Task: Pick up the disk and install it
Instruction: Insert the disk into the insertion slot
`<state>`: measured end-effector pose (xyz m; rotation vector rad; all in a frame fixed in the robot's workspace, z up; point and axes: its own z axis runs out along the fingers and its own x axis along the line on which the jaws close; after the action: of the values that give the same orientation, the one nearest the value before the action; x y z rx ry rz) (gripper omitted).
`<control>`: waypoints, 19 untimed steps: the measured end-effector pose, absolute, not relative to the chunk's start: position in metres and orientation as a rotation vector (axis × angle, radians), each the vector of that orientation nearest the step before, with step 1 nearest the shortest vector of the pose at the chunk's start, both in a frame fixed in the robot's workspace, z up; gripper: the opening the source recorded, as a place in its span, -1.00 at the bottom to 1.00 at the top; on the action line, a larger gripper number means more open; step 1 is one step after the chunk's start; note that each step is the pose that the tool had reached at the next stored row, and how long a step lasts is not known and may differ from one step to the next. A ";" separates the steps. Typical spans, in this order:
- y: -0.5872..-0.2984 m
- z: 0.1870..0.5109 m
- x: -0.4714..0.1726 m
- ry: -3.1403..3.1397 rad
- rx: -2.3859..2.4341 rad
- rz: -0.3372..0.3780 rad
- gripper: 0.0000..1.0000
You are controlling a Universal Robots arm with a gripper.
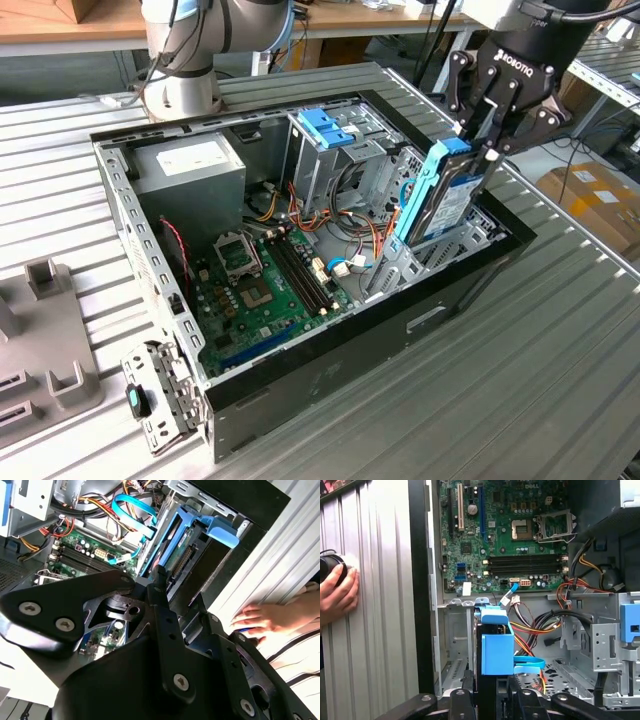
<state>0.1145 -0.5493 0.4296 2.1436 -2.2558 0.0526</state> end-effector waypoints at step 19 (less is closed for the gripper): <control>-0.549 0.395 0.115 -2.256 2.144 0.053 -0.30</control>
<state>0.1145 -0.5493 0.3954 2.1435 -2.2559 0.0526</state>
